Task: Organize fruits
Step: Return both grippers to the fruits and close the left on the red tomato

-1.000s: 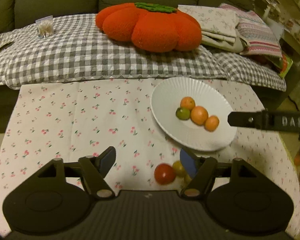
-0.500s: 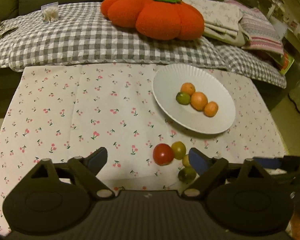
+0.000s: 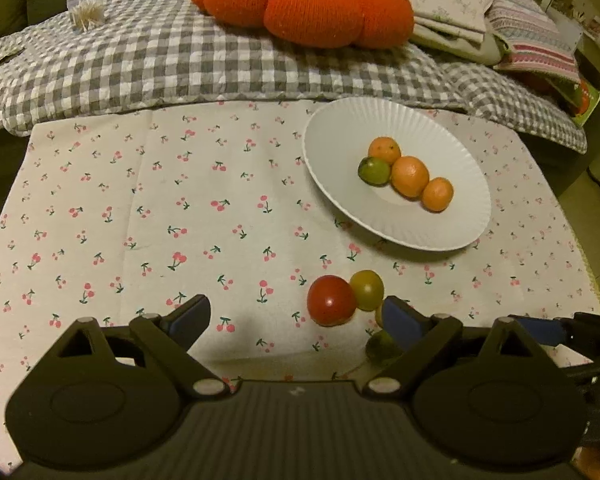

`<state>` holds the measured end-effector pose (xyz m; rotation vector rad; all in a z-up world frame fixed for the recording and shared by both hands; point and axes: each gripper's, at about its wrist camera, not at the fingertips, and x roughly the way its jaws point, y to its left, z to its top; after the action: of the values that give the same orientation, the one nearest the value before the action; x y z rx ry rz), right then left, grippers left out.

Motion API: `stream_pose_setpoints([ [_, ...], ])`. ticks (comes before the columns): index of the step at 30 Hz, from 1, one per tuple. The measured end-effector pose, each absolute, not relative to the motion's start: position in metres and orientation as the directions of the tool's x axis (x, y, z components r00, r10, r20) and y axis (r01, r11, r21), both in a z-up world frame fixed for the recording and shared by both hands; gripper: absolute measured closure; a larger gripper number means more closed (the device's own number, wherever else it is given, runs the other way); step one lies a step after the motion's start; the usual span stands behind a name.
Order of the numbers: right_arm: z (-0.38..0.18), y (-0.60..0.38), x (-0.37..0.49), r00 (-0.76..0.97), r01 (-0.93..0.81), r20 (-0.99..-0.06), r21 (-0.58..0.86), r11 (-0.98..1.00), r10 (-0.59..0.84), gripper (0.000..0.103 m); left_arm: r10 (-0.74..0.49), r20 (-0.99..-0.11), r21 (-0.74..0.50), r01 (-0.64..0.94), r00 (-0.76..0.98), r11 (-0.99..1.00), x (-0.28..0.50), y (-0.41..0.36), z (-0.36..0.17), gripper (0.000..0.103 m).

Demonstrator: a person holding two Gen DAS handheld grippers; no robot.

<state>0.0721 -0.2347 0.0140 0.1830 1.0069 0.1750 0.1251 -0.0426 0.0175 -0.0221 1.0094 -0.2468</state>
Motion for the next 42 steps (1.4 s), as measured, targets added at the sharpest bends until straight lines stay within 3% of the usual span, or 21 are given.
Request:
stream_pose_setpoints([
  [10,-0.002,-0.226,0.077,0.538,-0.110,-0.812,0.197,0.974,0.225,0.024,-0.216,-0.841,-0.149,0.172,0.496,0.974,0.138,-0.051,-0.004,0.015],
  [12,-0.006,-0.223,0.077,0.544,-0.128,-0.806,0.194,0.973,0.232,0.025,-0.218,-0.850,-0.147,0.182,0.479,0.972,0.141,-0.055,-0.010,0.029],
  [14,-0.009,-0.220,0.077,0.562,-0.148,-0.791,0.191,0.970,0.241,0.025,-0.228,-0.854,-0.151,0.196,0.468,0.969,0.141,-0.058,-0.013,0.035],
  [21,-0.021,-0.203,0.078,0.547,-0.185,-0.798,0.179,0.966,0.252,0.032,-0.238,-0.848,-0.144,0.226,0.473,0.963,0.142,-0.066,-0.019,0.040],
  [23,-0.023,-0.200,0.078,0.545,-0.193,-0.800,0.173,0.966,0.252,0.034,-0.242,-0.847,-0.147,0.229,0.473,0.962,0.143,-0.066,-0.021,0.047],
  [30,-0.028,-0.194,0.082,0.545,-0.184,-0.804,0.161,0.970,0.237,0.043,-0.246,-0.846,-0.139,0.250,0.474,0.958,0.143,-0.071,-0.026,0.054],
  [32,-0.028,-0.192,0.084,0.549,-0.187,-0.802,0.155,0.970,0.234,0.046,-0.249,-0.843,-0.141,0.251,0.477,0.958,0.144,-0.071,-0.026,0.061],
  [33,-0.028,-0.192,0.085,0.552,-0.191,-0.801,0.151,0.970,0.233,0.050,-0.257,-0.840,-0.148,0.254,0.478,0.956,0.143,-0.071,-0.026,0.067],
  [36,-0.028,-0.190,0.088,0.550,-0.203,-0.800,0.152,0.967,0.241,0.062,-0.262,-0.837,-0.141,0.273,0.480,0.952,0.142,-0.072,-0.025,0.069],
  [37,-0.028,-0.190,0.089,0.543,-0.208,-0.802,0.161,0.965,0.250,0.070,-0.262,-0.837,-0.138,0.278,0.481,0.951,0.142,-0.072,-0.025,0.069],
  [42,-0.027,-0.181,0.084,0.541,-0.249,-0.805,0.122,0.961,0.243,0.070,-0.266,-0.840,-0.147,0.274,0.473,0.950,0.141,-0.068,-0.022,0.069],
])
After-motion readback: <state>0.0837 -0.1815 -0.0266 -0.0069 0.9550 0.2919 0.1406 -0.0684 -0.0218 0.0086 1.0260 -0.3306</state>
